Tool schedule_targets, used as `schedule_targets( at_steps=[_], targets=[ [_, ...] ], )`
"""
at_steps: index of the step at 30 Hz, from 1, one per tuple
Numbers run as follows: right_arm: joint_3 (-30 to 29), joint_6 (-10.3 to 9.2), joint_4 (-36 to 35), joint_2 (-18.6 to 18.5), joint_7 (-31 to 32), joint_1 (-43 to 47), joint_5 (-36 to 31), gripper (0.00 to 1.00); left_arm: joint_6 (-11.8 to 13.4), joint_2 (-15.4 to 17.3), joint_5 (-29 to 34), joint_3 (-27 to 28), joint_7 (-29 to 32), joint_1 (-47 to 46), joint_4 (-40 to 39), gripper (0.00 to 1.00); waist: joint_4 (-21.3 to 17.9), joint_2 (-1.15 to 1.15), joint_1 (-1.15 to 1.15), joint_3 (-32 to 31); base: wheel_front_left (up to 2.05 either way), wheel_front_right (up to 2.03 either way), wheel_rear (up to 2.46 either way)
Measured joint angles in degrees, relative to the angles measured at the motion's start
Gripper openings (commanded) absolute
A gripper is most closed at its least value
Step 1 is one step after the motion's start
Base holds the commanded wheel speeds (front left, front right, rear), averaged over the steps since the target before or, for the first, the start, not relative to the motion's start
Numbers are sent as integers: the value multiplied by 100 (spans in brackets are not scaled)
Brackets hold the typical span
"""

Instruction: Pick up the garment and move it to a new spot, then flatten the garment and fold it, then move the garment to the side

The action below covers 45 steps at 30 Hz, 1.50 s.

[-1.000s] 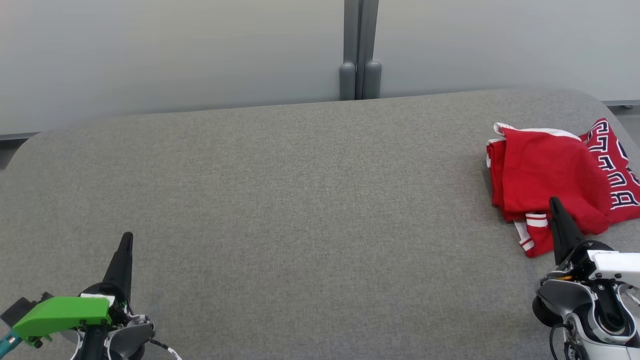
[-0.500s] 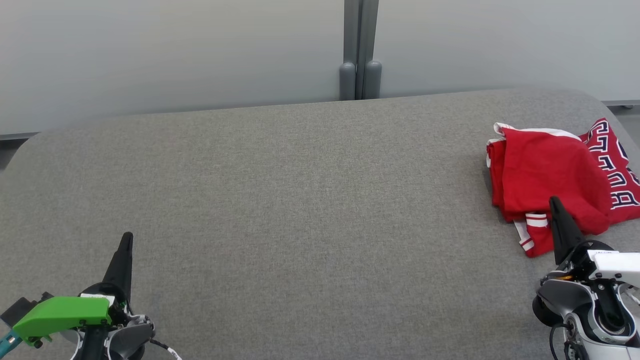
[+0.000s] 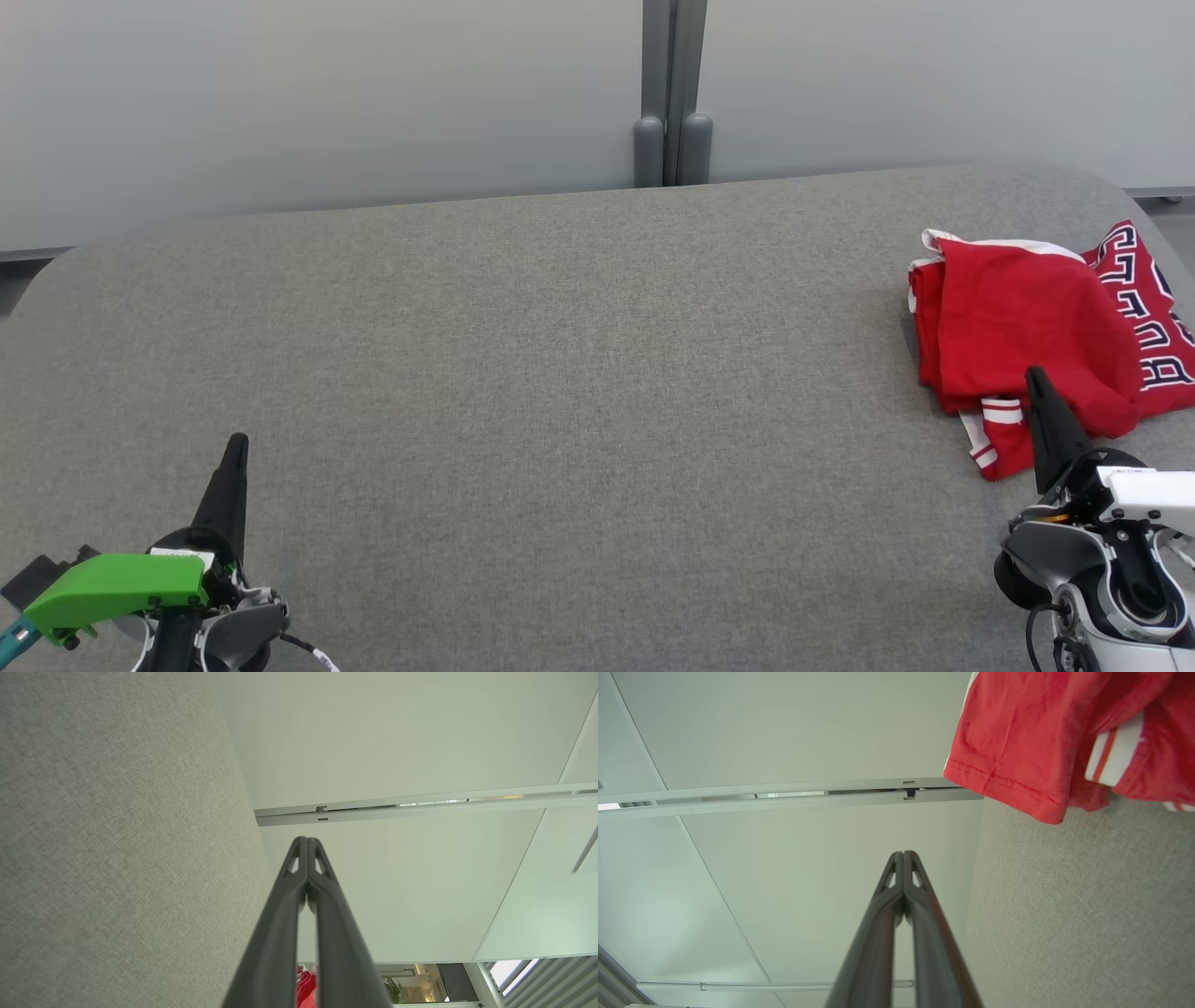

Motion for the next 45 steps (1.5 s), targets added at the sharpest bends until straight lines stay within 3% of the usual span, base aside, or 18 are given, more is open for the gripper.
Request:
schedule_targets(
  at_steps=[45],
  targets=[
    [3,-1,-12,1,0,0,1,0,-1,-1,0,4,0,-1,3,0,0,0,0,0,0,0,0]
  ],
)
